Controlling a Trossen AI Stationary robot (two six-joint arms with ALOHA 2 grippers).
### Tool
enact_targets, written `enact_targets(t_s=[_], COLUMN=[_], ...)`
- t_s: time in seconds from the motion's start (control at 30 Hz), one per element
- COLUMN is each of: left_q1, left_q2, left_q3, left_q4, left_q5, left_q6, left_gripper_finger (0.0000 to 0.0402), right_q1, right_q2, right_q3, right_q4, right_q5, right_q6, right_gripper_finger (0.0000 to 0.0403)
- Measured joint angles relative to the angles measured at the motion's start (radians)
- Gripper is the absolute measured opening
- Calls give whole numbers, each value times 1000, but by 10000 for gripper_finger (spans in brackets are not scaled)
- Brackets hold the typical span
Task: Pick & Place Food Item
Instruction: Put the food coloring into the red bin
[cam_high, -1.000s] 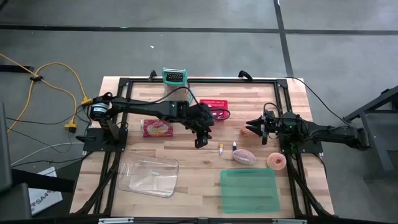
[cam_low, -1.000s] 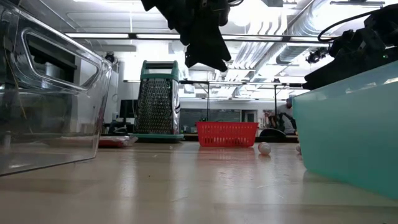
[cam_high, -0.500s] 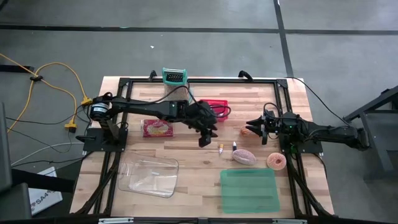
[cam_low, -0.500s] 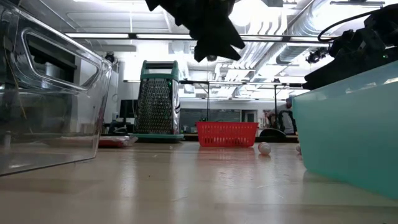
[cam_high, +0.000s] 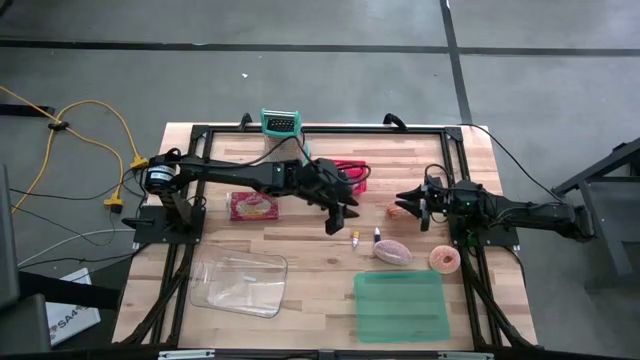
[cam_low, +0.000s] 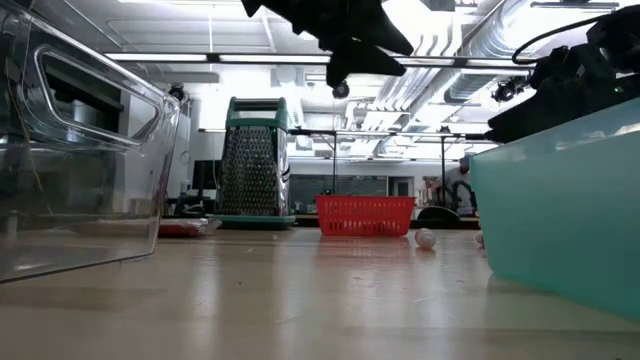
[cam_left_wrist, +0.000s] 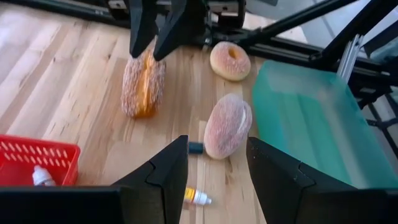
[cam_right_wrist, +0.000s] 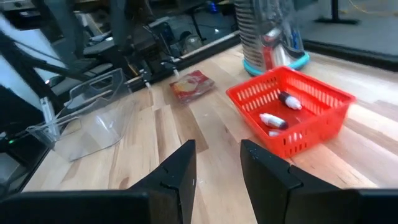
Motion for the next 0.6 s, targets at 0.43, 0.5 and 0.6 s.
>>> enact_targets(t_s=[0.43,0.5,0.6], left_q1=[0,0,0], left_q2=[0,0,0], left_q3=[0,0,0], left_q4=[95,104,115], left_q5=[0,0,0], left_q6=[0,0,0], left_gripper_finger=[158,158,158], right_q1=[0,0,0], right_q2=[59,110,207], right_q3=[154,201,262], right_q4=[14,16,2], right_q5=[-182,-206,-229], right_q6=[-180,-197,-226], right_gripper_finger=[114,114,114])
